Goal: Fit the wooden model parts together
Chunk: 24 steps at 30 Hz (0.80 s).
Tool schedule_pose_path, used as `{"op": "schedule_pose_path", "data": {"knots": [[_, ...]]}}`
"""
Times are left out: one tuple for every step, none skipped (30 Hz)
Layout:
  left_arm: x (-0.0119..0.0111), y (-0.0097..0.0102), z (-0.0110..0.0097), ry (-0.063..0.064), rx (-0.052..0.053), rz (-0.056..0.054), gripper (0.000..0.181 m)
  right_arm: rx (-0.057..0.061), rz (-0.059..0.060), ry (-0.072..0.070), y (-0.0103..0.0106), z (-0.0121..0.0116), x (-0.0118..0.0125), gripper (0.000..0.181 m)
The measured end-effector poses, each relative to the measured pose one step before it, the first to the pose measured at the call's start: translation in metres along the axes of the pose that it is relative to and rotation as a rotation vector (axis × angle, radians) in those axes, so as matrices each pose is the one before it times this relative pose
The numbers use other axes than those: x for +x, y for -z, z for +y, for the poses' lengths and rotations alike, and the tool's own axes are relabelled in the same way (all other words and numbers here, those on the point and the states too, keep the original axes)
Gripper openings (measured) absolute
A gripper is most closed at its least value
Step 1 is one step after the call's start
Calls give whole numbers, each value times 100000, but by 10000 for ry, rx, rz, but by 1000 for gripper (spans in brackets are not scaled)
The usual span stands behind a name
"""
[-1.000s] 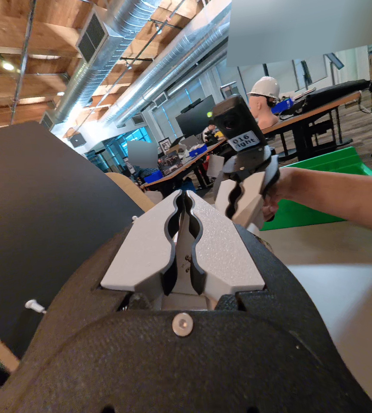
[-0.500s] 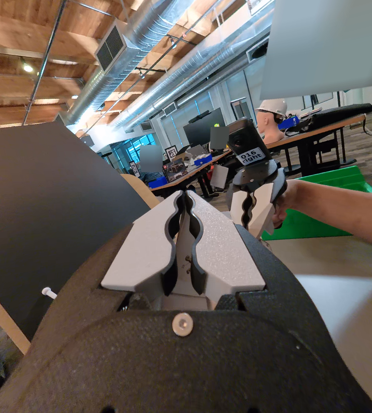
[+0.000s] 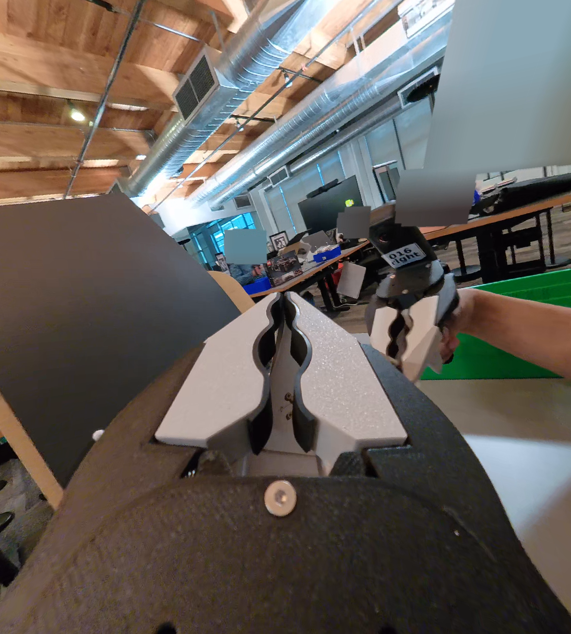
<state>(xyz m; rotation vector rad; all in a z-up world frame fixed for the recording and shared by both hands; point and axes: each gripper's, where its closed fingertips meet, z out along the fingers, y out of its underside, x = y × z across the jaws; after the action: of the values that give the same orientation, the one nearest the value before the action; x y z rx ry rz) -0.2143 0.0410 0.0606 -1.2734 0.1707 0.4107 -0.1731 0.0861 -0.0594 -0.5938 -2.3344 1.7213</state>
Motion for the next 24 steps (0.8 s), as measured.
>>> {"op": "schedule_pose_path", "data": {"knots": [[-347,186,-162,-28,70,-149,0,-215,-12,-65,14,402,24,8],[-167,201,-125,81,36,32,0,-129,125,9,16,218,270,1],[-74,113,-86,181,24,77,0,58,43,68,28,-135,145,0],[-46,62,-10,42,24,23,0,-46,-184,-29,-54,-29,-203,0],[-105,19,75,-51,-14,-65,0,-45,-81,24,-69,9,-139,0],[-26,1,52,-26,-15,-15,0,-21,115,105,-46,38,114,0],[-8,-18,6,16,-11,-6,0,10,69,7,14,-6,101,0],[9,-3,-51,13,26,6,0,53,45,-24,39,-70,78,0],[28,-3,-42,10,17,6,0,76,135,24,52,-66,181,0],[-42,3,-33,-19,14,-39,0,76,98,72,63,-36,76,3],[-70,34,-64,-11,38,-44,0,12,-11,84,60,57,-67,8],[55,47,-92,71,50,64,0,12,-1,73,75,-14,-47,5],[110,1,-73,127,56,101,0,50,14,83,67,-94,-15,4],[123,-31,-24,133,45,103,0,61,-43,94,53,-121,-137,3],[204,-77,48,138,11,139,0,45,-71,76,-11,-104,-200,4],[265,-120,159,145,-42,175,0,33,-47,43,-54,-105,-170,8],[279,-182,219,130,-68,163,0,31,-46,3,-116,-124,-171,16],[262,-196,210,95,-44,137,0,-5,-91,32,-149,-71,-216,16],[166,-201,182,95,-21,63,0,-14,41,119,-160,-65,-31,4],[-168,-135,38,100,48,-127,0,-55,281,223,-122,7,339,0],[-313,-36,-84,105,102,-183,2,-47,355,126,-54,-4,522,0],[-466,-1,-220,199,151,-247,10,59,221,-30,47,-195,429,0],[-521,22,-413,233,266,-290,19,194,123,-65,155,-378,344,0],[-960,135,-563,346,340,-532,25,279,218,-23,250,-438,475,0]]}}
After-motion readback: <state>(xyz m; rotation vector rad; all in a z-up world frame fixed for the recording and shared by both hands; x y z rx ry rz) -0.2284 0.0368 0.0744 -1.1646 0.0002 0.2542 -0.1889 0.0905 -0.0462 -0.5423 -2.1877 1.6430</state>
